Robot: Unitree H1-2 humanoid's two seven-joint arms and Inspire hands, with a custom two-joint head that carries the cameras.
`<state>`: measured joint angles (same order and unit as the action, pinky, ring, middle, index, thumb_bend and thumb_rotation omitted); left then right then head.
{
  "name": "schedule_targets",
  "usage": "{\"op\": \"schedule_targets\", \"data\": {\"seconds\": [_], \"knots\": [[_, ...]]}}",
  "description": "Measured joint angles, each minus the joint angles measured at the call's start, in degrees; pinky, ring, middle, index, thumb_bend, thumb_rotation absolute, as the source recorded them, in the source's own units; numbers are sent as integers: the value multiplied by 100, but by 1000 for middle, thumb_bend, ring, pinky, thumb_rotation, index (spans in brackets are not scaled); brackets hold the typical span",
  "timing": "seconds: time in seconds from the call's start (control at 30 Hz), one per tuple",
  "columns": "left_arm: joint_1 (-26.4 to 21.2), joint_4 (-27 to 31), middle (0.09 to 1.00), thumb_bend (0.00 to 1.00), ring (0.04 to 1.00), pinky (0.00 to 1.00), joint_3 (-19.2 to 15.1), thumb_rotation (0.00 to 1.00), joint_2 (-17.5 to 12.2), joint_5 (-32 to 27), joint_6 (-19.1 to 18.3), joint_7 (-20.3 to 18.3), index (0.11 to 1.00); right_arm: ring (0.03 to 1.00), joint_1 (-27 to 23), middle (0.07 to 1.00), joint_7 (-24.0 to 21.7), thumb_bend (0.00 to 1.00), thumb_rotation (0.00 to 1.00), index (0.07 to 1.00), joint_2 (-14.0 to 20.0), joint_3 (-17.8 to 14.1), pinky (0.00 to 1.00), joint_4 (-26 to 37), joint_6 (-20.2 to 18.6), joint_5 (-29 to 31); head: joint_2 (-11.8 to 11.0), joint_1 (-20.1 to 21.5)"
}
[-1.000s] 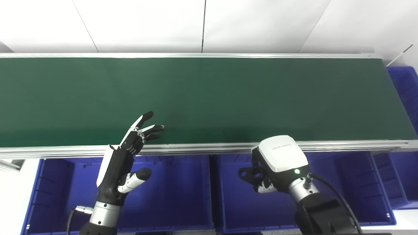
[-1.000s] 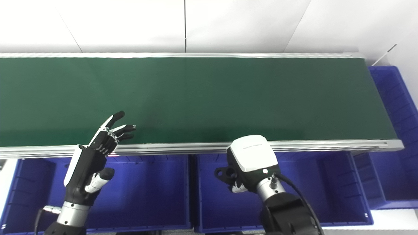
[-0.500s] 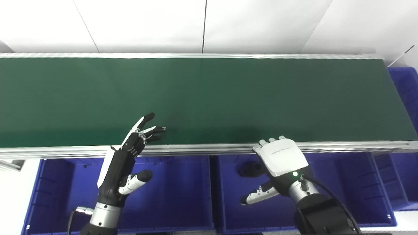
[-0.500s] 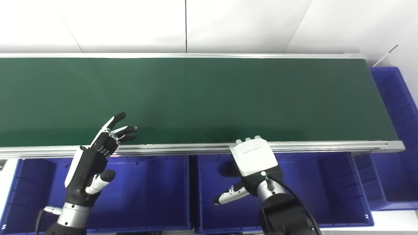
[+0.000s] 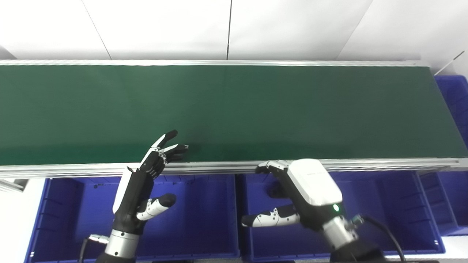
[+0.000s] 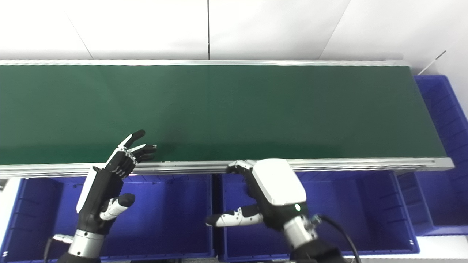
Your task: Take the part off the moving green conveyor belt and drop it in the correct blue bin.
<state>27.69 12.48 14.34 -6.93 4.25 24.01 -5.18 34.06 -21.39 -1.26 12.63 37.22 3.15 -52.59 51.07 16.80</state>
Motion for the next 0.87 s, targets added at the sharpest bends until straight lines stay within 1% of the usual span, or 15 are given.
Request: {"op": "schedule_targets", "data": {"seconds": [0.03, 0.07, 0.1, 0.13, 0.17, 0.2, 0.23, 0.27, 0.33, 0.4, 0.43, 0.47, 0.5, 0.63, 0.87], "knots": [[-1, -26, 747, 869, 748, 700, 7, 782, -1, 8, 0, 1, 861, 626, 88, 678, 163, 680, 707, 693, -112, -1, 541, -188, 0, 375, -53, -70], [-2, -54, 749, 873, 747, 692, 6, 775, -1, 11, 0, 2, 860, 669, 164, 712, 287, 666, 710, 714, -215, 0, 599, -358, 0, 693, -62, -89], [-2, -99, 752, 873, 747, 688, 8, 770, -1, 12, -1, 5, 861, 691, 266, 729, 428, 657, 708, 725, -342, 3, 630, -568, 0, 1105, -62, -89], [-1, -153, 753, 873, 748, 685, 10, 767, -1, 12, -2, 6, 862, 705, 352, 740, 506, 651, 706, 732, -443, 4, 651, -716, 0, 1433, -158, -211], [2, -204, 758, 877, 752, 700, 18, 757, -4, 12, -4, 6, 862, 740, 434, 775, 610, 625, 717, 762, -530, 9, 702, -886, 11, 1811, -228, -281], [8, -246, 759, 878, 754, 705, 28, 754, -4, 12, -4, 6, 862, 752, 494, 787, 670, 616, 721, 772, -614, -9, 720, -1065, 42, 2209, -229, -282], [18, -277, 758, 872, 762, 726, 38, 741, -5, 12, -4, 8, 865, 776, 516, 806, 797, 669, 756, 789, -627, -49, 754, -1244, 153, 2597, -238, -291], [20, -318, 756, 870, 764, 736, 59, 734, -10, 12, -3, 8, 865, 790, 528, 818, 960, 704, 785, 803, -627, -90, 773, -1450, 374, 2980, -290, -326], [34, -366, 753, 868, 765, 744, 106, 724, -16, 13, -3, 10, 863, 807, 532, 832, 1222, 756, 836, 830, -617, -114, 796, -1828, 834, 3528, -317, -370], [59, -364, 755, 867, 767, 760, 153, 712, -16, 12, 1, 18, 863, 828, 530, 850, 1399, 784, 871, 854, -608, -91, 807, -2106, 1223, 3817, -326, -431], [83, -362, 757, 866, 768, 773, 188, 709, -16, 13, 8, 43, 866, 856, 527, 881, 1480, 803, 934, 886, -585, -40, 826, -2226, 1441, 3896, -326, -475], [115, -357, 760, 862, 770, 780, 228, 701, -15, 12, 21, 68, 868, 887, 519, 910, 1531, 834, 973, 916, -543, 33, 852, -2277, 1598, 3917, -326, -476], [138, -355, 761, 861, 771, 783, 265, 698, -16, 12, 34, 104, 869, 897, 501, 919, 1544, 845, 987, 926, -479, 117, 861, -2281, 1657, 3907, -326, -510], [159, -353, 776, 853, 784, 795, 333, 693, -21, 11, 35, 164, 877, 928, 382, 951, 1547, 909, 1000, 966, -284, 265, 896, -2326, 1682, 3980, -282, -537], [179, -332, 783, 843, 790, 806, 393, 700, -66, 12, 35, 240, 884, 940, 356, 972, 1575, 938, 1000, 997, -219, 359, 919, -2336, 1670, 4208, -255, -590]]}}
